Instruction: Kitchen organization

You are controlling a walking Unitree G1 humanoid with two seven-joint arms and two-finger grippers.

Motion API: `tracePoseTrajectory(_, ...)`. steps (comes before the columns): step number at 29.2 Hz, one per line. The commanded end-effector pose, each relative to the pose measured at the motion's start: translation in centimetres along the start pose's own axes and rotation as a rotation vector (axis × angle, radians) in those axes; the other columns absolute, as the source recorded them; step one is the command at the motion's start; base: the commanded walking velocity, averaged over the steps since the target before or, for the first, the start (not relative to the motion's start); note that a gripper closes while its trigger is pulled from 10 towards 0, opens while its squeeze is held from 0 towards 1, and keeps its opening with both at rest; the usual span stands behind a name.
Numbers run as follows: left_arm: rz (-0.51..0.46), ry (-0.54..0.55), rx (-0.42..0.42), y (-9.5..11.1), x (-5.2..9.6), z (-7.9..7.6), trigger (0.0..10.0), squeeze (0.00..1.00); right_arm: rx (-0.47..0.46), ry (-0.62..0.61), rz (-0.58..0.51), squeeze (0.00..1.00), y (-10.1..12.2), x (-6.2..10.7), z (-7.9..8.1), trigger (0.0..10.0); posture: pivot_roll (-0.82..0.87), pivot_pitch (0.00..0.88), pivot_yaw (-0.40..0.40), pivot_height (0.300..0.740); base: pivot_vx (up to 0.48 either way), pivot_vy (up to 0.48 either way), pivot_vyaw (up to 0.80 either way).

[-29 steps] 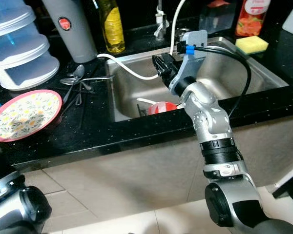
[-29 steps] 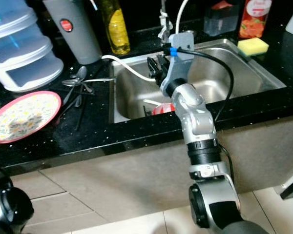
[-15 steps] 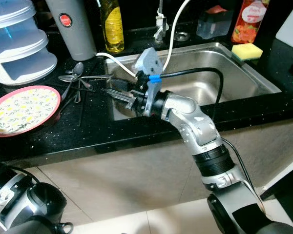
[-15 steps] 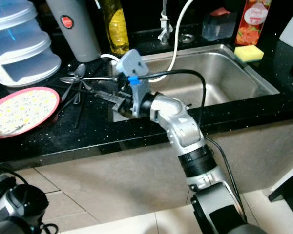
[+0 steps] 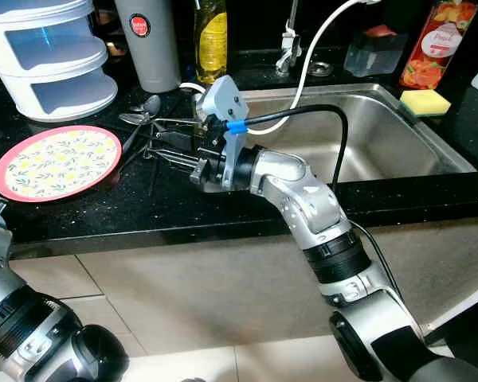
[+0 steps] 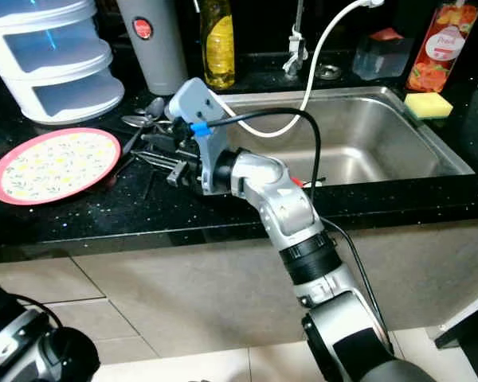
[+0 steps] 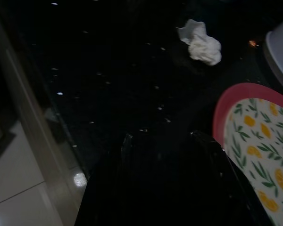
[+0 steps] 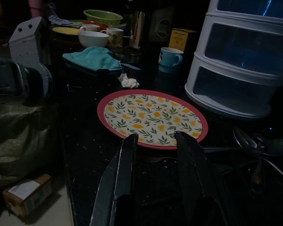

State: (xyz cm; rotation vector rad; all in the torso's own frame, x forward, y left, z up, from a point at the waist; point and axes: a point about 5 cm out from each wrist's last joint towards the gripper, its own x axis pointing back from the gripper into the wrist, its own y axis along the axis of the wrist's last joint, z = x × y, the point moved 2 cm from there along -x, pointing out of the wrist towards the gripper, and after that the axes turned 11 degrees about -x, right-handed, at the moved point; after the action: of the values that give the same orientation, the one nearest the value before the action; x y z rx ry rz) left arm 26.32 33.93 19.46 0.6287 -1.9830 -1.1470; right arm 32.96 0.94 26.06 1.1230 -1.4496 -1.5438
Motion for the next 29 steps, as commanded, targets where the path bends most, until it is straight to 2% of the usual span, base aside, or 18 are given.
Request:
tracePoseTrajectory(1,-0.005,0.018,0.023,0.7,-0.1,0.4,10.0,1.00,-0.014,-0.002,-0.009,0.00,0.2,0.2,-0.2,10.0,0.17,0.000,0.018,0.740,0.000,0.000,0.00)
tracePoseTrajectory(3,0.003,0.016,0.034,0.6,0.0,0.4,10.0,1.00,-0.014,-0.002,-0.009,0.00,0.2,0.2,-0.2,10.0,0.17,0.000,0.018,0.740,0.000,0.000,0.00)
tracePoseTrajectory(4,0.043,-0.016,0.093,0.1,-0.1,0.2,10.0,1.00,-0.015,-0.005,-0.010,0.00,0.2,0.3,-0.3,10.0,0.17,0.003,0.020,0.740,0.000,0.000,0.00)
tracePoseTrajectory(6,0.061,-0.034,0.116,-0.2,0.0,0.1,10.0,1.00,-0.016,-0.005,-0.010,0.00,0.2,0.3,-0.3,10.0,0.17,0.005,0.022,0.740,0.000,0.000,0.00)
tracePoseTrajectory(7,0.086,-0.062,0.153,-0.6,0.0,-0.2,10.0,0.00,-0.018,-0.006,-0.011,0.00,0.2,0.3,-0.3,10.0,0.17,0.006,0.021,0.740,0.000,0.000,0.00)
tracePoseTrajectory(11,0.135,-0.182,0.202,-1.3,0.0,-1.8,10.0,0.00,-0.019,-0.012,-0.012,0.00,0.2,0.3,-0.4,10.0,0.16,0.004,0.025,0.740,0.000,0.000,0.00)
tracePoseTrajectory(12,0.143,-0.226,0.211,-1.5,0.0,-2.4,6.6,0.00,-0.019,-0.012,-0.013,0.00,0.2,0.4,-0.3,10.0,0.15,0.002,0.026,0.740,0.000,0.000,0.00)
tracePoseTrajectory(13,0.146,-0.252,0.216,-1.5,0.0,-2.8,6.6,0.00,-0.019,-0.013,-0.013,0.00,0.2,0.4,-0.4,10.0,0.15,0.002,0.026,0.740,0.000,0.000,0.00)
tracePoseTrajectory(14,0.165,-0.284,0.206,-2.0,0.0,-3.4,4.0,0.00,-0.018,-0.013,-0.014,0.00,0.2,0.4,-0.3,10.0,0.15,0.002,0.026,0.740,0.000,0.000,0.00)
tracePoseTrajectory(18,0.183,-0.311,0.203,-2.4,0.0,-3.8,4.0,0.00,-0.017,-0.013,-0.014,0.00,0.3,0.5,-0.3,10.0,0.14,0.000,0.028,0.740,0.000,0.000,0.00)
tracePoseTrajectory(19,0.204,-0.328,0.186,-3.1,0.1,-4.2,3.7,0.00,-0.015,-0.015,-0.014,0.00,0.3,0.5,-0.4,10.0,0.13,0.000,0.028,0.740,0.000,0.000,0.00)
tracePoseTrajectory(20,0.238,-0.344,0.180,-4.0,0.1,-4.6,0.0,0.00,-0.012,-0.018,-0.014,0.00,0.3,0.6,-0.4,10.0,0.13,0.000,0.027,0.740,0.000,0.000,0.00)
tracePoseTrajectory(22,0.238,-0.344,0.180,-4.0,0.1,-4.6,0.0,0.00,-0.012,-0.018,-0.014,0.00,0.3,0.6,-0.4,10.0,0.13,0.000,0.027,0.740,0.000,0.000,0.00)
tracePoseTrajectory(24,0.278,-0.365,0.177,-5.3,0.3,-5.1,0.0,0.00,-0.007,-0.025,-0.013,0.00,0.4,0.8,-0.5,10.0,0.12,0.000,0.029,0.740,0.000,0.000,0.00)
tracePoseTrajectory(27,0.274,-0.378,0.180,-5.6,0.6,-5.3,0.0,0.00,-0.005,-0.030,-0.012,0.00,0.5,0.9,-0.6,10.0,0.12,0.000,0.031,0.740,0.000,0.000,0.00)
tracePoseTrajectory(29,0.181,-0.404,0.191,-4.7,0.9,-5.4,0.0,0.00,-0.005,-0.033,-0.011,0.00,0.4,1.0,-0.7,10.0,0.11,0.000,0.030,0.740,0.000,0.000,0.00)
